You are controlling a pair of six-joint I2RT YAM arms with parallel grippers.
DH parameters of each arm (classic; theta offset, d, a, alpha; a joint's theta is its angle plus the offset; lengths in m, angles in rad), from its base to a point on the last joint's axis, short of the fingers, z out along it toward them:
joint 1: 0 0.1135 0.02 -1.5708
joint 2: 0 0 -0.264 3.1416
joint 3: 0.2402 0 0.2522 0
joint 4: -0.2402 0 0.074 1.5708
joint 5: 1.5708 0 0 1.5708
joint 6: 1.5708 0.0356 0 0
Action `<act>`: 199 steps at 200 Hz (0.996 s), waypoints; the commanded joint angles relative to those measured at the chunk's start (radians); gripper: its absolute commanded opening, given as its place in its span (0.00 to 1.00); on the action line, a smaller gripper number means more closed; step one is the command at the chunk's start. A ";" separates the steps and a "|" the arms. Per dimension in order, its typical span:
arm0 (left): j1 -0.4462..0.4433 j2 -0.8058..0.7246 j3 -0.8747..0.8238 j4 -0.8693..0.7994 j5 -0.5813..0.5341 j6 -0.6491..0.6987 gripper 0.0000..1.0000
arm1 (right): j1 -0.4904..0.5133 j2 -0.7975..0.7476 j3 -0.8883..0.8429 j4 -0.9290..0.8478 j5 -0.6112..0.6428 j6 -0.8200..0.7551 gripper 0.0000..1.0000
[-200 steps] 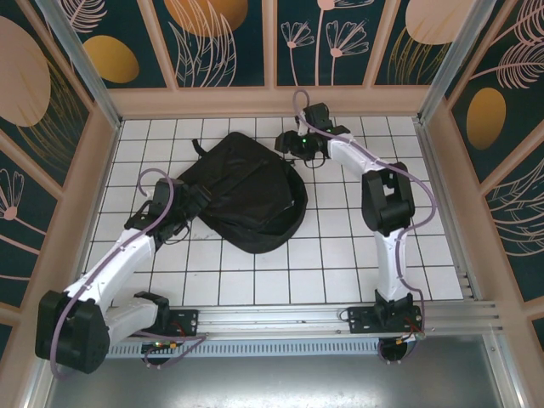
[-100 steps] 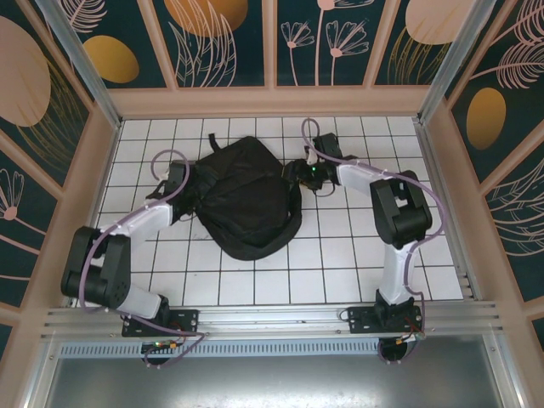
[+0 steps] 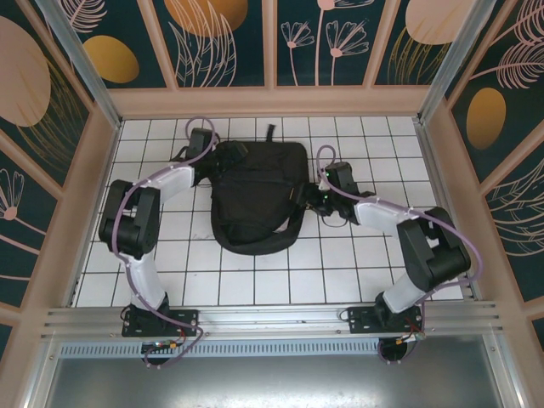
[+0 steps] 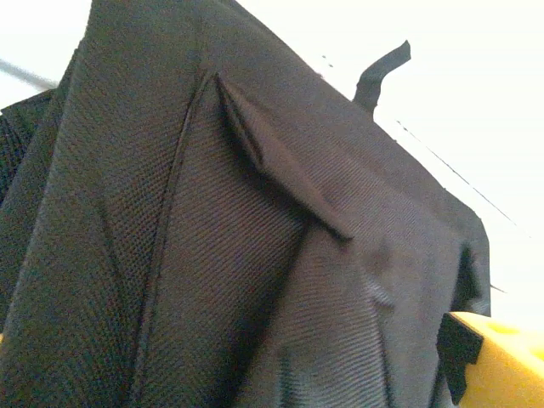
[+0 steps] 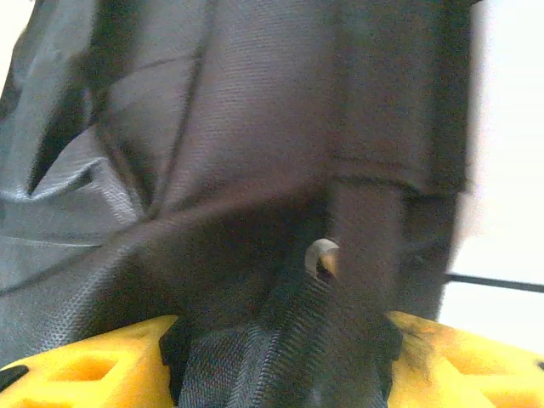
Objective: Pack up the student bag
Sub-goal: Rotate the student bag at the center of the table.
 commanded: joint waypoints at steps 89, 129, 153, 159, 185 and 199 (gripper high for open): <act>-0.035 -0.170 0.134 -0.212 -0.281 0.278 0.99 | 0.186 -0.312 -0.069 -0.269 0.378 -0.001 0.67; -0.034 -0.420 -0.027 -0.302 -0.422 0.210 0.99 | 0.189 -0.406 -0.087 -0.330 0.346 -0.017 0.68; -0.034 -0.578 -0.197 -0.313 -0.442 0.141 0.98 | 0.193 -0.503 -0.094 -0.407 0.414 -0.008 0.67; -0.034 -0.608 -0.225 -0.318 -0.437 0.138 0.98 | 0.193 -0.524 -0.092 -0.431 0.424 -0.002 0.67; -0.034 -0.697 -0.282 -0.349 -0.410 0.135 0.98 | 0.214 -0.556 -0.081 -0.549 0.468 0.018 0.56; -0.034 -0.729 -0.281 -0.362 -0.390 0.135 0.98 | 0.258 -0.541 -0.079 -0.608 0.479 0.027 0.31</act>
